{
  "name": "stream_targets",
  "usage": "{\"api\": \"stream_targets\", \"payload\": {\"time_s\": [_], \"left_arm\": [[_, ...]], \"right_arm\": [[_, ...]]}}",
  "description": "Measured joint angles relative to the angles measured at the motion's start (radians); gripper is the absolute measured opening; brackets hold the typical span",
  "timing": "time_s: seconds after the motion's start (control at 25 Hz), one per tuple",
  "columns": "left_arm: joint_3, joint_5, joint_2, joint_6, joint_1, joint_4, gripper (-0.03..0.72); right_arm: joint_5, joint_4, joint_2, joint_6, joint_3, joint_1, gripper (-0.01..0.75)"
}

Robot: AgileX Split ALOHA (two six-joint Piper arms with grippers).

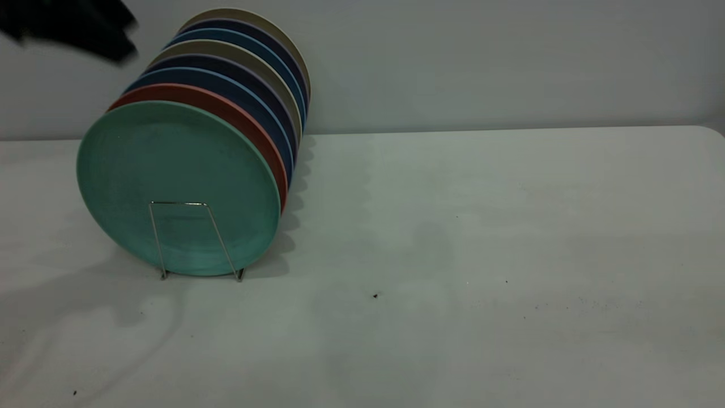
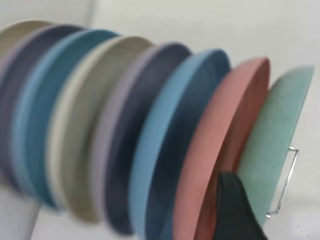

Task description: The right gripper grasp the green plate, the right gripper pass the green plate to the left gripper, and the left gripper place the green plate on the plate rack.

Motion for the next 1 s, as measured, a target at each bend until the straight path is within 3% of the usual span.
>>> {"api": "stream_targets", "payload": {"time_s": [0.24,0.52,0.64,0.72,1.0], "left_arm": [[0.000,0.068,-0.268,-0.443,0.000,0.199,0.448],[0.000,0.225,-0.558,-0.857,0.000,0.441,0.448],[0.000,0.334,-0.650,-1.028,0.000,0.507,0.448],[0.000,0.418,-0.704,-1.125,0.000,0.547,0.448],[0.038,0.422,-0.840,-1.310,0.000,0.608,0.448]], "right_arm": [[0.003,-0.031,-0.003,0.053,0.000,0.006,0.439],[0.022,-0.144,-0.003,0.109,0.000,0.171,0.438],[0.019,-0.182,-0.003,0.154,0.000,0.195,0.438],[0.010,-0.190,-0.004,0.169,0.006,0.197,0.438],[-0.069,-0.195,-0.088,0.225,0.178,0.198,0.438]]}}
